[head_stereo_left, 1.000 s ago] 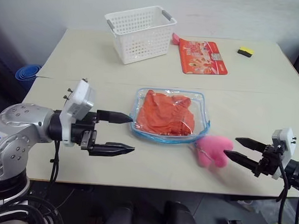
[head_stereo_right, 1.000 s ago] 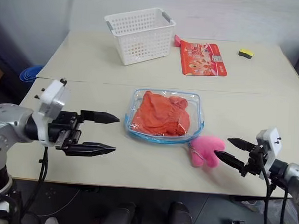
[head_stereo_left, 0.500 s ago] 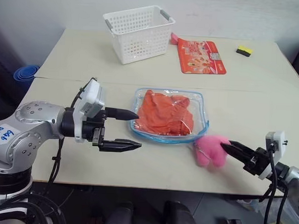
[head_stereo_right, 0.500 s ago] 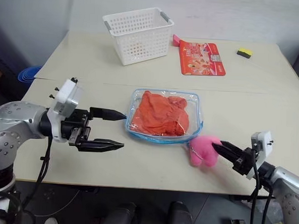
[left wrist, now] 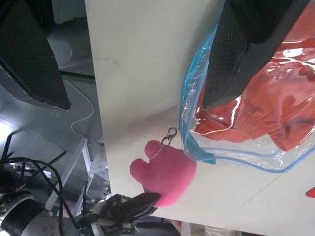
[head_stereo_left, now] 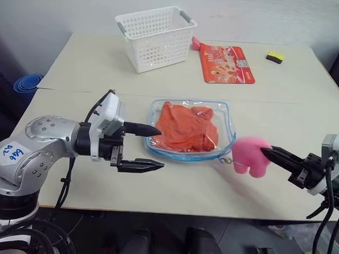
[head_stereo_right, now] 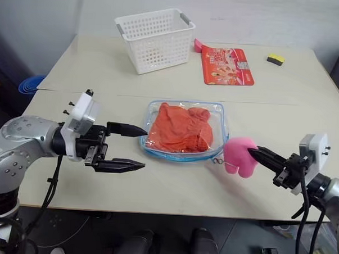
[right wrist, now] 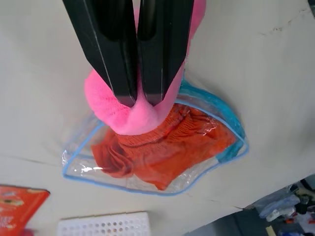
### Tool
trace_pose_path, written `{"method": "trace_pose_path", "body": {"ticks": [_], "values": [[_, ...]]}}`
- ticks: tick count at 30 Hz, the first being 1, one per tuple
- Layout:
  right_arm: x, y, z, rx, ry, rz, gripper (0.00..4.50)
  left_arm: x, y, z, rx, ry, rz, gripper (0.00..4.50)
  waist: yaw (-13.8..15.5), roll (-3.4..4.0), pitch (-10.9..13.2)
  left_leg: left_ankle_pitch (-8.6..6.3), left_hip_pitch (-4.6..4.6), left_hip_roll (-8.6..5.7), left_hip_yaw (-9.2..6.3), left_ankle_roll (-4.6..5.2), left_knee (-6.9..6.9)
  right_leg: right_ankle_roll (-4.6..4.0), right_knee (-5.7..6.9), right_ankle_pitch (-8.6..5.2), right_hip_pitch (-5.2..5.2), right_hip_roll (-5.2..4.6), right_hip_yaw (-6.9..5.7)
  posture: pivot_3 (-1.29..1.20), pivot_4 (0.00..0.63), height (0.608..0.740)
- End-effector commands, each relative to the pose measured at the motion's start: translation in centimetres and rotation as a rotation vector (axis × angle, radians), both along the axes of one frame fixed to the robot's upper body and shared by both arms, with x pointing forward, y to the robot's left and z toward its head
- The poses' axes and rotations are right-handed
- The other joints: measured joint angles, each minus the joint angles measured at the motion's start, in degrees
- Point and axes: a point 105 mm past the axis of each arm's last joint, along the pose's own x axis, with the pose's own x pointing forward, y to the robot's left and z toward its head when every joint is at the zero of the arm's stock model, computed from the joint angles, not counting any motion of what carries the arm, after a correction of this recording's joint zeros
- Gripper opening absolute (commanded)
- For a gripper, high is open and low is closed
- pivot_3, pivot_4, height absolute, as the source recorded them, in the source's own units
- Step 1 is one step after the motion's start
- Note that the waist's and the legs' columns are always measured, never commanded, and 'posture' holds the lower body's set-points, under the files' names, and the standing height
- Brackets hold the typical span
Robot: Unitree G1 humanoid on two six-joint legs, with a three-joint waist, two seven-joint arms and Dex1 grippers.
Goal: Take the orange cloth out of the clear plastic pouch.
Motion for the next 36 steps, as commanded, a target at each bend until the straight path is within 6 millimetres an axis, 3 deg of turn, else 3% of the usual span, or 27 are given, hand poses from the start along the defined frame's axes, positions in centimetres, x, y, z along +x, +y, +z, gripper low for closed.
{"method": "trace_pose_path", "body": {"ticks": [1,7,10,17,19,26,29,32,36], "values": [[-0.1,0.6,2.4,-0.094,-0.134,0.03,0.04,-0.3,-0.3,0.4,-0.01,-0.028,-0.021,4.5,0.01,0.0,0.0,0.0,-0.01,-0.01,0.0,0.01,0.0,0.0,-0.01,0.0,0.0,0.0,0.0,0.0,0.15,0.74],[0.3,0.5,2.6,-0.21,-0.206,0.04,0.04,-0.2,-0.4,0.5,-0.014,-0.035,-0.021,4.5,0.05,0.0,0.0,0.0,-0.02,-0.01,-0.02,0.01,-0.01,0.0,-0.02,0.0,0.0,0.0,-0.02,0.0,0.15,0.74],[-0.3,2.7,2.9,-0.252,-0.253,0.169,0.04,-0.2,-0.4,0.4,-0.012,-0.036,-0.022,4.5,0.02,0.0,0.0,0.0,-0.03,-0.01,-0.02,0.01,-0.01,0.0,-0.03,0.0,0.0,-0.01,-0.02,0.0,0.15,0.74],[-2.0,8.0,1.1,-0.427,-0.337,0.574,0.04,0.1,-0.7,0.3,-0.006,-0.034,-0.041,4.5,-0.16,0.0,0.01,0.0,0.0,0.04,0.0,0.0,0.0,0.0,-0.04,0.0,0.0,0.06,-0.02,0.0,0.15,0.74],[-2.3,8.9,0.3,-0.464,-0.343,0.659,0.04,0.1,-0.9,0.2,-0.001,-0.033,-0.049,4.5,-0.14,-0.01,0.01,0.0,-0.01,0.04,-0.01,0.0,0.0,0.0,-0.06,0.0,0.0,0.05,-0.02,0.0,0.15,0.74],[-0.5,9.5,-6.1,-0.781,-0.403,0.836,0.04,0.0,-1.7,-0.8,0.019,-0.034,-0.078,4.5,-0.07,-0.02,0.01,0.0,-0.05,-0.04,-0.09,0.01,0.0,0.0,-0.08,0.0,0.0,0.03,-0.1,0.0,0.15,0.74],[0.0,9.8,-6.9,-0.803,-0.441,0.853,0.04,-0.2,-2.1,-1.3,0.031,-0.029,-0.089,4.5,-0.18,-0.02,0.01,0.01,-0.02,-0.04,-0.07,0.01,0.01,0.0,-0.08,0.0,0.01,0.05,-0.11,0.0,0.15,0.74],[0.3,10.2,-6.8,-0.782,-0.45,0.846,0.69,-0.1,-2.3,-1.7,0.042,-0.025,-0.095,4.5,-0.41,-0.02,0.01,0.03,-0.01,0.01,-0.08,-0.04,0.03,0.0,-0.07,0.0,0.02,0.05,-0.12,0.0,0.15,0.74],[0.1,10.3,-6.5,-0.763,-0.446,0.846,1.99,0.1,-2.8,-3.0,0.082,-0.023,-0.118,4.5,-0.63,-0.02,0.01,0.05,0.0,0.04,-0.1,-0.07,0.04,0.0,-0.07,0.0,0.03,0.05,-0.14,0.0,0.15,0.74]]}}
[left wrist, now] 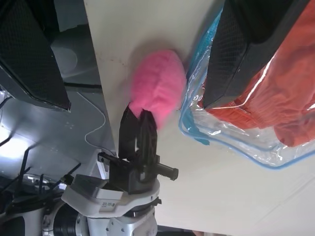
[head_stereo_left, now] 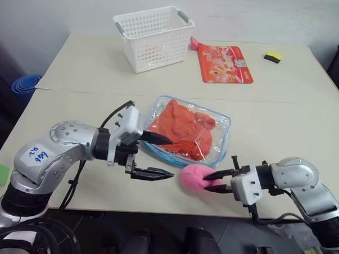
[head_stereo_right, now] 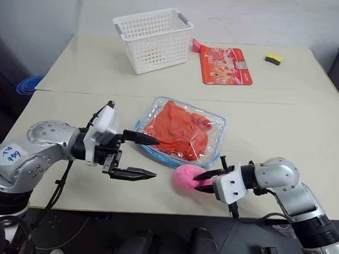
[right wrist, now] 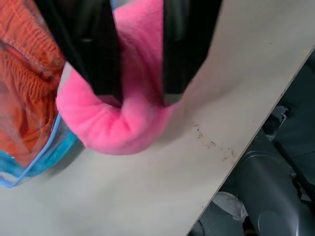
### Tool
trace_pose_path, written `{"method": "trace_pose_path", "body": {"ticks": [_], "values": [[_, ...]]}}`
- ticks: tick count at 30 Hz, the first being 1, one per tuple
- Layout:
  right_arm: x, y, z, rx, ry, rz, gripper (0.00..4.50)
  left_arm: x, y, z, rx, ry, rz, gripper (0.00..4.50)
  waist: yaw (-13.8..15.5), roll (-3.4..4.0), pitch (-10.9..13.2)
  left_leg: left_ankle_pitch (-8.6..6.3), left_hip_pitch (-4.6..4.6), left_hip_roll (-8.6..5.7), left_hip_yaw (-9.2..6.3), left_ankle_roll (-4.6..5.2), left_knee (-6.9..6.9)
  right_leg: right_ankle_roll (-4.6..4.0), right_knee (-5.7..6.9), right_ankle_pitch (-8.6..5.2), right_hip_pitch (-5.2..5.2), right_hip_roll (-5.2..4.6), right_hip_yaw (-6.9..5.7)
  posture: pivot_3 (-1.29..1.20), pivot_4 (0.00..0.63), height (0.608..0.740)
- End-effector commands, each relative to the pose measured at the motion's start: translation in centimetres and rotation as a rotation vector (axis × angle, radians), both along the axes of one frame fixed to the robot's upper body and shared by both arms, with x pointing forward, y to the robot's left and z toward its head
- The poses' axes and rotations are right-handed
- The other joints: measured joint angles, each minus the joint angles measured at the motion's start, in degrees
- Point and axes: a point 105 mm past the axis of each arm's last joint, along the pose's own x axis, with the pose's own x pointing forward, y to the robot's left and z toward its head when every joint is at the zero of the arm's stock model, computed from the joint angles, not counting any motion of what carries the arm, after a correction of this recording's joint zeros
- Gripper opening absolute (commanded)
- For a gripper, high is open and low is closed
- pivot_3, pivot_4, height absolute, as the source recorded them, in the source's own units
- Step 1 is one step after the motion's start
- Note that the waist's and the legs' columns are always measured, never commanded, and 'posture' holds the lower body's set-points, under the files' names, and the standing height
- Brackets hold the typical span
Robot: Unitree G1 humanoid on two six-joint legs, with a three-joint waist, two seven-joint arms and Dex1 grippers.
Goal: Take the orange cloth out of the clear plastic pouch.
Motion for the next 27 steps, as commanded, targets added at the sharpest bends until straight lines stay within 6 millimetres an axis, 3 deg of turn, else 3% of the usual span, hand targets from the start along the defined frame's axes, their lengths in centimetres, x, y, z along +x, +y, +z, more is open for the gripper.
{"method": "trace_pose_path", "body": {"ticks": [1,5,8,11,14,17,22,27], "values": [[-0.3,-0.1,0.3,0.004,0.013,-0.011,2.31,0.1,-0.7,-1.0,0.033,-0.019,-0.039,4.5,-0.01,0.0,0.0,0.0,0.0,0.0,0.0,0.0,0.0,0.0,0.0,0.0,0.0,0.0,0.0,0.0,0.15,0.74],[-1.8,-0.6,2.3,0.054,0.109,-0.051,3.58,0.7,-2.2,-2.5,0.096,-0.058,-0.117,4.5,0.47,0.0,0.0,0.0,-0.04,-0.02,0.0,0.0,0.0,0.0,-0.01,0.0,0.0,0.0,-0.03,0.0,0.15,0.74],[-2.3,-1.0,4.9,0.141,0.154,-0.1,3.58,1.5,-3.1,-3.2,0.121,-0.095,-0.138,4.5,0.75,0.0,0.0,0.0,-0.08,-0.07,-0.06,0.02,0.03,0.0,-0.03,0.0,0.03,-0.01,-0.12,0.0,0.15,0.74],[-2.3,-3.1,8.4,0.209,0.255,-0.21,3.58,2.1,-4.6,-3.9,0.119,-0.138,-0.171,4.5,0.88,0.1,0.06,0.0,-0.1,-0.07,-0.12,0.04,0.03,0.0,-0.08,0.0,0.09,-0.07,-0.18,0.0,0.15,0.74],[-1.5,-4.9,9.3,0.227,0.302,-0.307,3.58,2.3,-5.6,-3.8,0.082,-0.141,-0.195,4.5,0.84,0.05,0.07,0.0,-0.1,-0.04,-0.28,0.06,0.02,0.0,-0.18,0.0,0.22,-0.11,-0.32,0.0,0.15,0.74],[-0.8,-6.1,8.9,0.236,0.332,-0.363,3.58,2.8,-6.9,-3.9,0.061,-0.139,-0.204,4.5,0.8,0.04,0.08,0.0,-0.09,-0.03,-0.31,0.06,0.02,0.0,-0.26,0.0,0.28,-0.1,-0.39,0.0,0.15,0.74],[2.4,-6.5,6.0,0.119,0.165,-0.417,3.58,2.8,-7.7,-5.2,0.099,-0.139,-0.243,4.5,0.54,0.04,0.08,0.01,-0.07,-0.06,-0.22,0.08,0.01,0.0,-0.23,0.0,0.27,-0.04,-0.39,0.0,0.15,0.74],[3.8,-5.4,3.7,0.042,0.052,-0.358,3.63,1.7,-6.8,-5.9,0.141,-0.087,-0.294,2.94,0.58,0.05,0.09,0.02,-0.08,-0.08,-0.23,0.08,0.02,0.01,-0.16,0.0,0.23,0.03,-0.41,0.0,0.15,0.74]]}}
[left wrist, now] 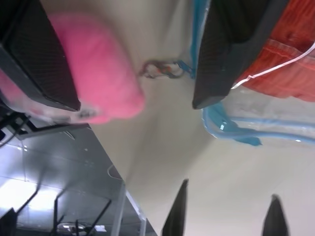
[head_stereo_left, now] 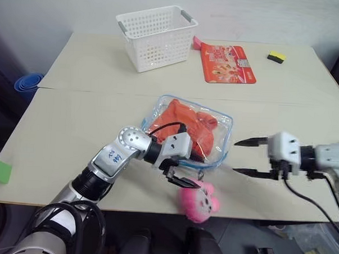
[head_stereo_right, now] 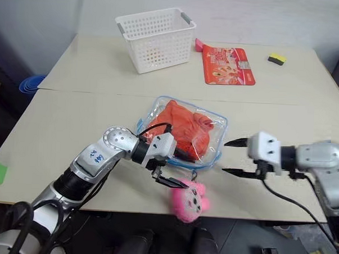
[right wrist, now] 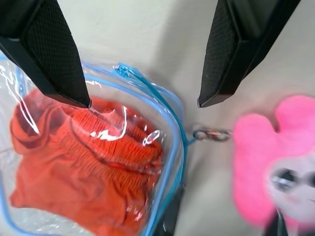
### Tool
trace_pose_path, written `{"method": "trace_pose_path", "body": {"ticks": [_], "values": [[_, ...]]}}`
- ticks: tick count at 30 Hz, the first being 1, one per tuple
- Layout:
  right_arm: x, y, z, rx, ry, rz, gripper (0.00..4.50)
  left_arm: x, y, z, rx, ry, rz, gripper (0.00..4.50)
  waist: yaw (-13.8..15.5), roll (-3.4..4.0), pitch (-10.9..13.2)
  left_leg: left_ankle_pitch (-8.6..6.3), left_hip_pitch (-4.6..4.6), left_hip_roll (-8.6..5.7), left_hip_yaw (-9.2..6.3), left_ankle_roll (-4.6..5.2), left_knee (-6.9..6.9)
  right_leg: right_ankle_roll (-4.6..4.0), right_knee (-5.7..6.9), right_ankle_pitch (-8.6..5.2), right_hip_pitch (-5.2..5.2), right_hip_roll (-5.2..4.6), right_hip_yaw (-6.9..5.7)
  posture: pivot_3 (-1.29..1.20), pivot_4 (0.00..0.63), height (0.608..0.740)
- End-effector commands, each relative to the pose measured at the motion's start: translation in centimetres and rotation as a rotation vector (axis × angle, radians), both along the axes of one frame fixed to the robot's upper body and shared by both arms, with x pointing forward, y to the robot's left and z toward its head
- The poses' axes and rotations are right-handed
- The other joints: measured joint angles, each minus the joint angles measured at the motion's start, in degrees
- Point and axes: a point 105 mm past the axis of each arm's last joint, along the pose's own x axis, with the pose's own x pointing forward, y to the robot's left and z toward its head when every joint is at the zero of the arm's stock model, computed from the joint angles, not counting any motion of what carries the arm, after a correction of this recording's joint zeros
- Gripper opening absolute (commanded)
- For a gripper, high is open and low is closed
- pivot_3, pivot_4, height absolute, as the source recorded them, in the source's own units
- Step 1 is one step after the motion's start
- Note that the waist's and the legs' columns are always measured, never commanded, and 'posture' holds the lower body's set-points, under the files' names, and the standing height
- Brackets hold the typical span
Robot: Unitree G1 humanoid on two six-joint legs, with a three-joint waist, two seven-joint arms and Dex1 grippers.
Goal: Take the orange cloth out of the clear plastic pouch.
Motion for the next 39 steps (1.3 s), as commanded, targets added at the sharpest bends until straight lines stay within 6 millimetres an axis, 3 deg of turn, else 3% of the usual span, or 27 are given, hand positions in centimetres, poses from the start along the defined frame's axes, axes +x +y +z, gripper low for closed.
{"method": "trace_pose_path", "body": {"ticks": [1,4,8,12,15,19,21,33,39], "values": [[0.6,0.6,-0.6,-0.059,-0.089,0.044,3.63,-1.0,0.6,0.1,0.022,0.011,-0.04,2.69,0.02,0.0,0.0,0.0,0.0,-0.01,-0.01,0.0,0.01,0.0,0.0,0.0,0.0,0.0,-0.01,0.0,0.15,0.74],[0.7,0.8,-1.3,-0.06,-0.097,0.056,3.63,-1.9,1.4,0.5,0.018,0.043,-0.075,1.82,0.17,0.0,0.0,0.01,-0.01,-0.05,-0.06,0.01,0.01,0.0,0.0,0.0,0.01,-0.01,-0.03,0.0,0.15,0.74],[0.1,0.4,-1.2,-0.048,-0.081,0.056,3.63,-3.8,1.5,1.1,-0.007,0.061,-0.156,1.82,0.23,0.0,0.0,0.0,-0.04,-0.05,-0.14,0.01,0.01,0.0,-0.02,0.0,0.03,-0.1,-0.07,0.0,0.15,0.74],[0.1,0.3,-0.5,-0.044,-0.073,0.059,3.63,-4.6,1.9,0.4,0.041,0.043,-0.227,1.82,0.07,0.01,0.0,0.01,-0.03,-0.02,-0.11,0.0,0.02,0.0,-0.05,0.0,0.04,-0.1,-0.06,0.0,0.15,0.74],[0.2,0.3,-0.3,-0.048,-0.071,0.066,3.63,-4.0,1.8,-0.1,0.061,-0.008,-0.225,2.71,-0.03,0.01,0.0,0.02,-0.01,0.01,-0.09,-0.01,0.01,0.0,-0.05,0.0,0.05,-0.05,-0.05,0.0,0.15,0.74],[0.0,0.2,-1.0,-0.086,-0.064,0.09,3.63,-1.6,0.7,-0.8,0.048,-0.256,-0.177,3.96,0.11,0.01,0.0,0.02,-0.01,-0.01,-0.08,-0.01,0.02,0.0,-0.06,0.0,0.05,-0.01,-0.07,0.0,0.15,0.74],[-0.2,0.3,-1.0,-0.087,-0.06,0.101,3.63,-1.7,0.6,-1.0,0.036,-0.289,-0.2,4.49,0.22,0.01,0.0,0.02,-0.04,-0.06,-0.09,0.01,0.01,0.0,-0.07,0.0,0.05,0.0,-0.09,0.0,0.15,0.74],[0.9,1.1,-1.1,-0.078,-0.077,0.105,3.63,-3.1,0.3,-2.9,0.05,-0.234,-0.298,4.49,0.11,0.01,0.0,0.02,-0.02,-0.04,-0.09,0.02,0.01,0.0,-0.04,0.0,0.05,-0.01,-0.1,0.0,0.15,0.74],[1.8,2.0,-1.4,-0.073,-0.108,0.106,3.63,-2.1,0.4,-3.4,0.077,-0.246,-0.273,2.74,0.1,0.01,0.0,0.02,-0.02,-0.04,-0.09,0.02,0.01,0.0,-0.03,0.0,0.05,0.01,-0.11,0.0,0.15,0.74]]}}
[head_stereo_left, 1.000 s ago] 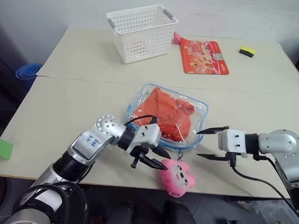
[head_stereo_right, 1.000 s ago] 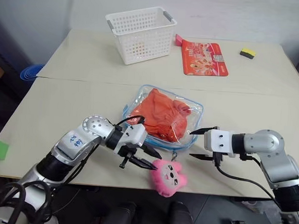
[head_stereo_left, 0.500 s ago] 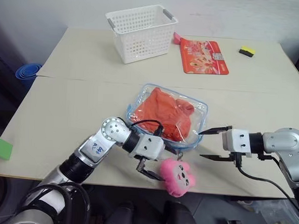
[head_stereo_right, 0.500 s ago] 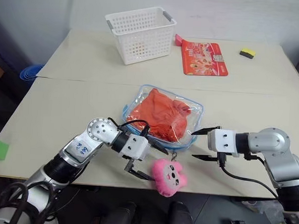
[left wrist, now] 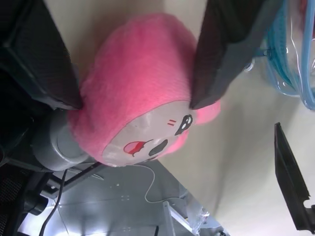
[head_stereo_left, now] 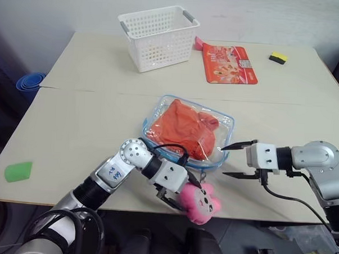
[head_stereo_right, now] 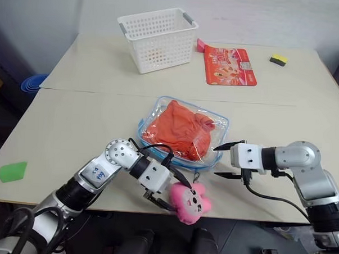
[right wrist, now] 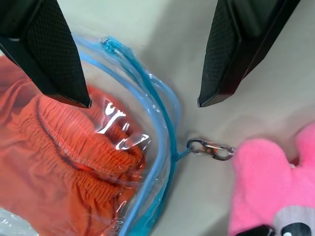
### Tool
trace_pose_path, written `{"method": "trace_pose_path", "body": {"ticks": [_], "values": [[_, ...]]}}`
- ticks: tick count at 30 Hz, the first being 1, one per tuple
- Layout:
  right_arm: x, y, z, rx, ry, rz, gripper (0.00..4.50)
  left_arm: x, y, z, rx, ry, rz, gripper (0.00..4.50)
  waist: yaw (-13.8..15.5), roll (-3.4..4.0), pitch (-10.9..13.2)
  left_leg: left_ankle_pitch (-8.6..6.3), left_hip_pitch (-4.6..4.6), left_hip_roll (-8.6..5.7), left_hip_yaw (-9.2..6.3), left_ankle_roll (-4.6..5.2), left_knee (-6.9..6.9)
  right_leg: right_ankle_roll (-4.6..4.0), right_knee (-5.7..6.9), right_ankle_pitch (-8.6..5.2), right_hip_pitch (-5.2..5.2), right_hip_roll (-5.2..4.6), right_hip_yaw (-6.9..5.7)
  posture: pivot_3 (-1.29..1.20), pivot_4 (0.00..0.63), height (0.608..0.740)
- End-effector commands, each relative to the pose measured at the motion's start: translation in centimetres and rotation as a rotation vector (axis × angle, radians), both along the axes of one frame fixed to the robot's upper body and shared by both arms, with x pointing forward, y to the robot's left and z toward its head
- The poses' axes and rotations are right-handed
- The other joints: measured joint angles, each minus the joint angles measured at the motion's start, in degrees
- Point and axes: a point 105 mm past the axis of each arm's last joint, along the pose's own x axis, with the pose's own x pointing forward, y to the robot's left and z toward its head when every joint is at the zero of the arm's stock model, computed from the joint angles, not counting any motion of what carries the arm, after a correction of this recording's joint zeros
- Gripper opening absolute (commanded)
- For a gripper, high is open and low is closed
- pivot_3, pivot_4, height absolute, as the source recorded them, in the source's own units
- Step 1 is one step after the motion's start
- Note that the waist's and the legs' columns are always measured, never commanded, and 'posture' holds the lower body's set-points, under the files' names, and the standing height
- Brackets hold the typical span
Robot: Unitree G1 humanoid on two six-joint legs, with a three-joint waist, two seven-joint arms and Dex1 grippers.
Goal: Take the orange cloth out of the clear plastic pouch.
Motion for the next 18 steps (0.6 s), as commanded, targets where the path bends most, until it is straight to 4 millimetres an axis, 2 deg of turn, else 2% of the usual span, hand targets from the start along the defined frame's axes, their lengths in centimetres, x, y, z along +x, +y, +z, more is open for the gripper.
{"method": "trace_pose_path", "body": {"ticks": [1,4,5,7,10,15,16,18], "values": [[0.6,0.9,0.1,0.008,-0.045,0.016,3.63,0.3,-0.1,0.1,-0.004,-0.026,-0.004,2.42,-0.01,0.0,0.0,0.0,0.01,0.0,0.0,0.0,0.01,0.0,0.01,0.0,0.0,0.0,-0.01,0.0,0.15,0.74],[1.1,1.4,-0.1,0.014,-0.061,0.022,3.63,0.7,0.1,0.5,-0.016,-0.029,0.012,1.6,-0.04,0.0,0.0,0.0,0.0,-0.01,0.0,0.0,0.0,0.0,0.02,0.0,0.0,0.0,-0.01,0.0,0.15,0.74],[1.3,1.5,-0.2,0.019,-0.067,0.023,3.45,0.9,0.2,0.6,-0.021,-0.028,0.022,1.32,-0.05,0.0,0.0,0.0,0.0,-0.01,0.0,0.0,0.0,0.0,0.03,0.0,0.0,0.0,-0.01,0.0,0.15,0.74],[1.7,1.7,-0.2,0.032,-0.075,0.019,3.02,1.0,0.3,0.8,-0.026,-0.025,0.033,0.82,-0.07,0.0,0.0,0.0,0.0,-0.02,0.0,0.0,0.01,0.0,0.03,0.0,0.0,0.0,-0.01,0.0,0.15,0.74],[1.9,1.9,-0.3,0.038,-0.083,0.025,1.97,1.2,0.6,1.0,-0.029,-0.026,0.045,0.08,-0.08,0.0,0.0,0.0,0.0,-0.02,-0.01,0.01,0.01,0.0,0.04,0.0,0.0,0.01,-0.02,0.0,0.15,0.74],[1.5,1.4,-0.7,0.015,-0.087,0.054,0.25,1.3,1.2,0.9,-0.03,-0.018,0.08,0.01,-0.1,0.0,0.0,0.0,0.0,-0.02,-0.01,0.01,0.01,0.0,0.04,0.0,0.0,0.01,-0.02,0.0,0.15,0.74],[1.5,1.3,-0.7,0.011,-0.087,0.057,0.01,1.3,1.3,0.9,-0.031,-0.014,0.088,0.01,-0.11,0.0,0.0,0.0,0.0,-0.02,-0.01,0.01,0.01,0.0,0.04,0.0,0.0,0.01,-0.02,0.0,0.15,0.74],[1.4,1.1,-0.8,0.002,-0.096,0.058,0.0,1.5,1.7,0.7,-0.025,-0.005,0.131,0.01,-0.12,0.0,0.0,0.0,0.01,-0.01,-0.01,0.01,0.01,0.0,0.04,0.0,0.0,0.01,-0.02,0.0,0.15,0.74]]}}
